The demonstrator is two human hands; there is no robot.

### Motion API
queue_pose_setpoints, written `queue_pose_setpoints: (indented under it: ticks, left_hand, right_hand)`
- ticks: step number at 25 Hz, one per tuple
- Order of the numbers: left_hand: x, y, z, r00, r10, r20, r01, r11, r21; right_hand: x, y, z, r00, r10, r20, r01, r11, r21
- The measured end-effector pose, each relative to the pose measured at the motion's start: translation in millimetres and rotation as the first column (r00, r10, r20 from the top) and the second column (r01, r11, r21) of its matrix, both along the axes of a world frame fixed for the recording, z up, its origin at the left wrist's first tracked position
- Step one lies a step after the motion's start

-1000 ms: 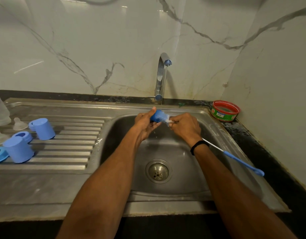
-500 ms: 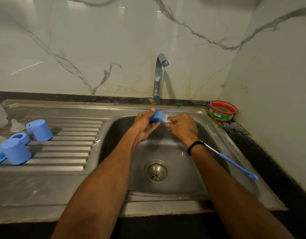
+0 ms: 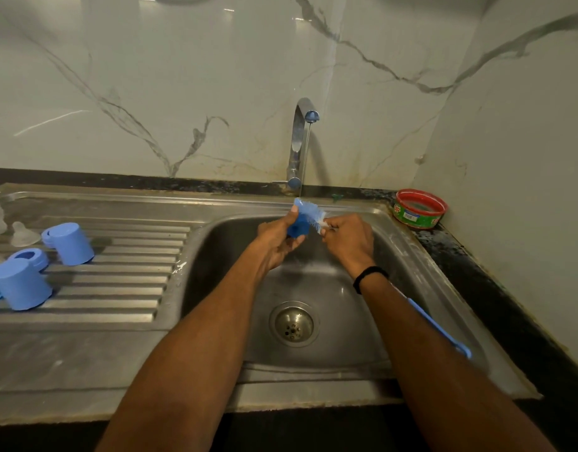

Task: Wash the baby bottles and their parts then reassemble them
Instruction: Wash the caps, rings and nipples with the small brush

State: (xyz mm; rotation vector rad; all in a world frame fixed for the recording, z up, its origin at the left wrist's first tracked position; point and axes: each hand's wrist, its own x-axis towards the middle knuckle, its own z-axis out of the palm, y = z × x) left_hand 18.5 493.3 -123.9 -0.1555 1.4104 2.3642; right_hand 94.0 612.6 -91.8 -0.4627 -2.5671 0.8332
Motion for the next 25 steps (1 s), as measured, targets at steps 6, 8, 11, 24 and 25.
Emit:
queue_pose_setpoints:
  ticks: [6, 8, 11, 24, 25]
  left_hand:
    - [-4.7, -2.9, -0.8, 0.994, 0.106, -0.003, -0.106, 0.994, -0.037]
    - [-6.6, -2.2, 4.4, 0.996, 0.092, -0.006, -0.092, 0.996, -0.014]
    - [-4.9, -1.4, 7.2, 0.998, 0.057, -0.033, -0.057, 0.998, 0.004]
    - [9.5, 12.5, 12.7, 0.998, -0.01, 0.063, 0.009, 1.0, 0.011]
    - [8.8, 12.0, 14.2, 0.998, -0.018, 0.058, 0.016, 0.999, 0.031]
  right_hand:
    - [1.6, -15.6, -3.7, 0.998, 0.057, 0.001, -0.057, 0.997, 0.054]
    - [1.7, -14.6, -0.8, 0.999, 0.032, -0.025, -0.03, 0.997, 0.068]
    - [3.8, -13.3, 4.2, 0.999, 0.017, -0.031, -0.015, 0.997, 0.08]
    - [3.8, -23.1, -2.1, 1.0, 0.019, 0.0, -0.019, 0.999, 0.032]
    - [3.9, -22.9, -1.2, 1.0, 0.018, -0.01, -0.017, 0.999, 0.028]
